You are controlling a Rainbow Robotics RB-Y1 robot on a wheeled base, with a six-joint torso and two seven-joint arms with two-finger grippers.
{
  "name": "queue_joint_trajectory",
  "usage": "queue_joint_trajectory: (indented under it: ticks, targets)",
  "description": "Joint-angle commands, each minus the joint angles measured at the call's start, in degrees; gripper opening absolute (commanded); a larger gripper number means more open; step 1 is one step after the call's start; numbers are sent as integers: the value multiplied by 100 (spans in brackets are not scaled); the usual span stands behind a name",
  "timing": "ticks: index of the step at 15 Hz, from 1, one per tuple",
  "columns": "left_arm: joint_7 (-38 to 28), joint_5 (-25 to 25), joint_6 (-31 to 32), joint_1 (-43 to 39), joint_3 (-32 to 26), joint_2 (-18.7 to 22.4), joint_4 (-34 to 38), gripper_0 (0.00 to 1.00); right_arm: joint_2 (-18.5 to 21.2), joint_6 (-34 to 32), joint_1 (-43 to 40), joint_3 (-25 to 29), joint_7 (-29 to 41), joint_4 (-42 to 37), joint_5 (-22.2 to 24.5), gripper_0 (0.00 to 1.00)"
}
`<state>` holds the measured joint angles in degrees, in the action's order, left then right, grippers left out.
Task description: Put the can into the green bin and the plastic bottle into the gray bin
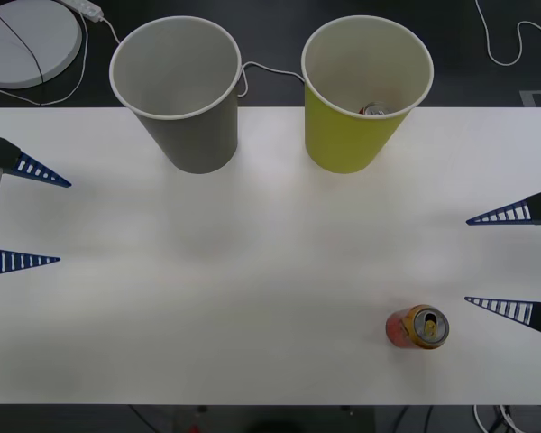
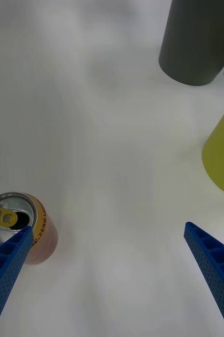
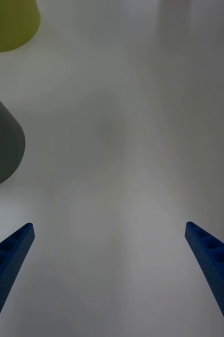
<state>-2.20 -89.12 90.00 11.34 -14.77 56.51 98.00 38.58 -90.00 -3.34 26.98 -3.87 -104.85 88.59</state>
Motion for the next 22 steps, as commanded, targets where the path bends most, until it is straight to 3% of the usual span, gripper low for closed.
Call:
queue_joint_trajectory:
  ticks: [1, 10, 13, 17, 22]
  targets:
    - [0, 0, 0, 0, 0, 0, 0, 100, 0, 0, 0, 0, 0, 0, 0, 100]
    - [0, 0, 0, 0, 0, 0, 0, 100, 246, 0, -132, 26, -88, 18, -228, 100]
    - [0, 0, 0, 0, 0, 0, 0, 100, 571, 0, -510, 79, -255, 141, -650, 100]
    - [0, 0, 0, 0, 0, 0, 0, 100, 809, 0, -580, 79, -1187, 984, -1107, 100]
    - [0, 0, 0, 0, 0, 0, 0, 100, 1063, 0, -580, -158, -2382, 1995, -1292, 100]
